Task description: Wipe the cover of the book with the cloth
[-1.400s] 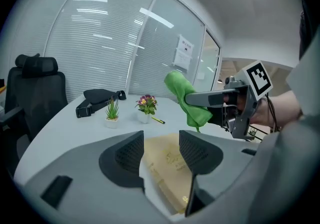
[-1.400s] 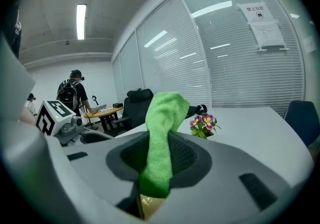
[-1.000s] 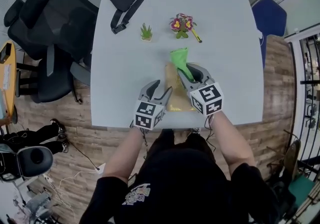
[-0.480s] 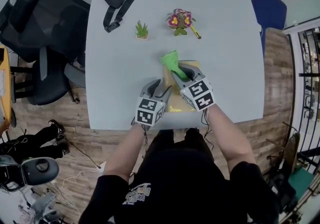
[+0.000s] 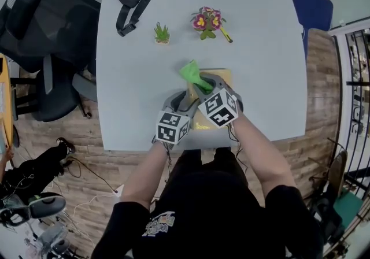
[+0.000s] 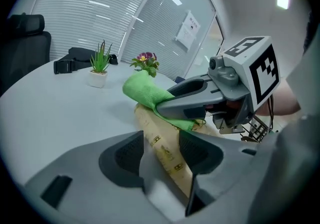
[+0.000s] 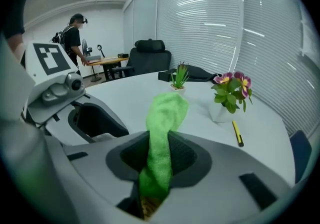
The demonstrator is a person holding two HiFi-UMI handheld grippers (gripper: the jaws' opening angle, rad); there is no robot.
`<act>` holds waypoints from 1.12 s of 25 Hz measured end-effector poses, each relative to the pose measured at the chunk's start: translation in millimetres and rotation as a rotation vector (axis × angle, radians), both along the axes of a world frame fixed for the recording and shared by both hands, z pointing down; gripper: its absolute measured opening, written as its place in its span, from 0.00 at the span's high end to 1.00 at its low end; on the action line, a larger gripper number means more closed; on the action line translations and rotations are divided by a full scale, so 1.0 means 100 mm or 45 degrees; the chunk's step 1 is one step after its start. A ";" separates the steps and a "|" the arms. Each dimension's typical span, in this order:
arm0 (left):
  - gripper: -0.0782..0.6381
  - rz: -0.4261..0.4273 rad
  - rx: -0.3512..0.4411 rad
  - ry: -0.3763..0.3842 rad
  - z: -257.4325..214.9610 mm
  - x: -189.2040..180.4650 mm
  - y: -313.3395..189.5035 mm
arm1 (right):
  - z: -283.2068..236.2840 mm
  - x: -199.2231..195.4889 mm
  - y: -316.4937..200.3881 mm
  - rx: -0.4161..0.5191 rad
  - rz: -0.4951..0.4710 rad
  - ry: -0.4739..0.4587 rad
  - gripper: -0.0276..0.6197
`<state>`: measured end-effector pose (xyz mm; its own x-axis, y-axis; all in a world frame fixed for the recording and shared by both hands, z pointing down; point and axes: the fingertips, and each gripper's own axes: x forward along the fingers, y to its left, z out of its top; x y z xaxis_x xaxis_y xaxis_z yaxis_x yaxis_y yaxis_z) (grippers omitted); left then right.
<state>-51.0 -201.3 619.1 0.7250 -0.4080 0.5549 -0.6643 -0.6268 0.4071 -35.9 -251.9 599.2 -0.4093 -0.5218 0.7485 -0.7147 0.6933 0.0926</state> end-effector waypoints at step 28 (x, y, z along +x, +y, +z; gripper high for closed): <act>0.55 -0.060 0.001 0.047 0.04 -0.09 -0.08 | 0.02 0.46 -0.07 -0.010 0.210 -0.006 0.80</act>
<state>-59.7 -209.1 623.5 0.7250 -0.4424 0.5279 -0.6776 -0.5957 0.4314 10.2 -258.5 601.2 -0.3219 -0.5766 0.7509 -0.8193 0.5672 0.0843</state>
